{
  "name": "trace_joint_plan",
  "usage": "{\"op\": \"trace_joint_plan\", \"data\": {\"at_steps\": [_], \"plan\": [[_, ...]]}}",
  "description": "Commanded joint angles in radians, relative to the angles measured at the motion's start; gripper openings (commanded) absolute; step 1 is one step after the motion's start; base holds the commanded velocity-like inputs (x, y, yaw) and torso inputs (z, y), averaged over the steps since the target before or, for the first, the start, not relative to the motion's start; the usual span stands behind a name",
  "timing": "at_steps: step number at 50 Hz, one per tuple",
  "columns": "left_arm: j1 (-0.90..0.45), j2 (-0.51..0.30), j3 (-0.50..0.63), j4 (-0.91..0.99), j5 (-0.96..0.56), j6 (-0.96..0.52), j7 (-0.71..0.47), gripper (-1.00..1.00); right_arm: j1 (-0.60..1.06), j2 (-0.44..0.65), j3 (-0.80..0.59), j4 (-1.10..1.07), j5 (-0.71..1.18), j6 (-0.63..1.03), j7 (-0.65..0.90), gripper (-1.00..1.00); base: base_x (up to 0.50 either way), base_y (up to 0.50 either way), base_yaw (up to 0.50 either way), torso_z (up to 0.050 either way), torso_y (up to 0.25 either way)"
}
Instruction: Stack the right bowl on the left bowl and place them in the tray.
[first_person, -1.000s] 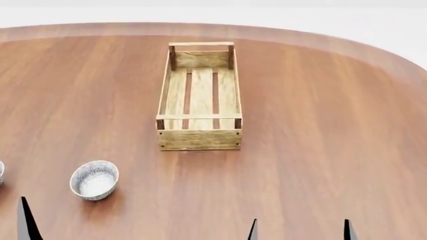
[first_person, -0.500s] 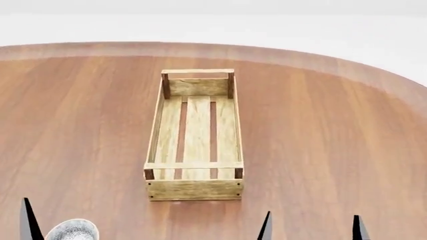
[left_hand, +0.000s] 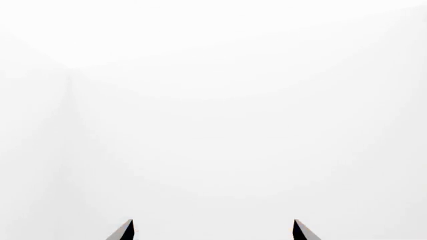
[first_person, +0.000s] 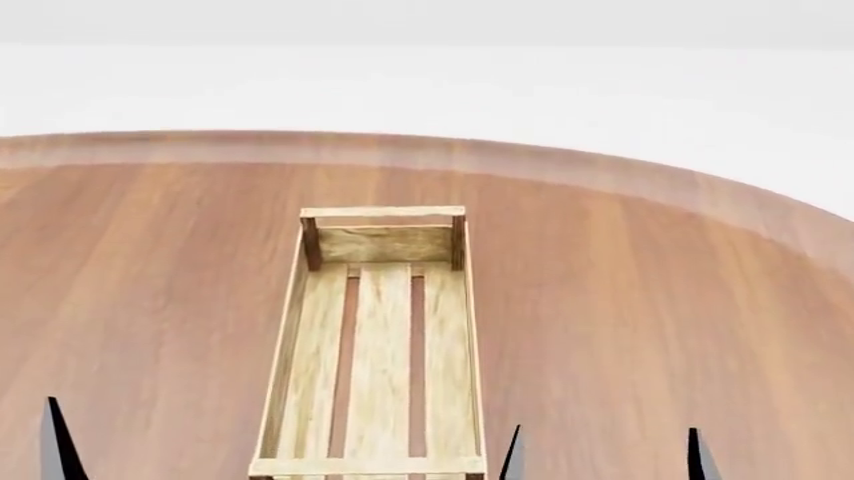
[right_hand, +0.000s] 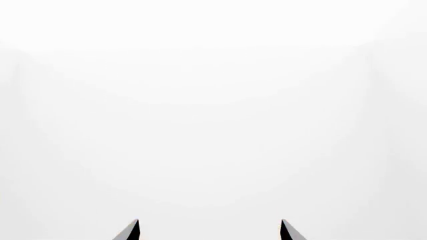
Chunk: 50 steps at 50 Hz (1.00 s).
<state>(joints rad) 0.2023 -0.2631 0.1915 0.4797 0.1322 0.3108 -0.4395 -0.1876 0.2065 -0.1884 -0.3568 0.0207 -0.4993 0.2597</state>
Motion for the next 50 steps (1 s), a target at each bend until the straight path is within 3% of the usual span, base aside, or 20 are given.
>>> {"op": "trace_joint_plan", "data": {"at_steps": [1, 15, 26, 50], "plan": [[0.007, 0.013, -0.019, -0.003, 0.017, 0.028, 0.017, 1.00, -0.002, -0.011, 0.015, -0.006, -0.021, 0.003, -0.011, 1.00, 0.50, 0.00, 0.00, 0.000, 0.010], [0.019, 0.003, -0.024, 0.016, 0.011, 0.030, 0.005, 1.00, -0.011, -0.006, 0.008, -0.018, -0.025, -0.015, 0.002, 1.00, 0.50, 0.01, 0.00, 0.000, 0.000], [0.020, -0.001, -0.027, 0.032, 0.030, -0.011, -0.001, 1.00, -0.012, -0.002, 0.007, -0.018, -0.021, -0.028, 0.015, 1.00, 0.01, 0.00, 0.00, 0.000, 0.000], [0.019, -0.005, -0.021, 0.030, 0.019, -0.030, -0.015, 1.00, -0.008, 0.008, -0.004, -0.008, -0.021, -0.039, 0.034, 1.00, 0.00, 0.00, 0.00, 0.017, -0.246]]}}
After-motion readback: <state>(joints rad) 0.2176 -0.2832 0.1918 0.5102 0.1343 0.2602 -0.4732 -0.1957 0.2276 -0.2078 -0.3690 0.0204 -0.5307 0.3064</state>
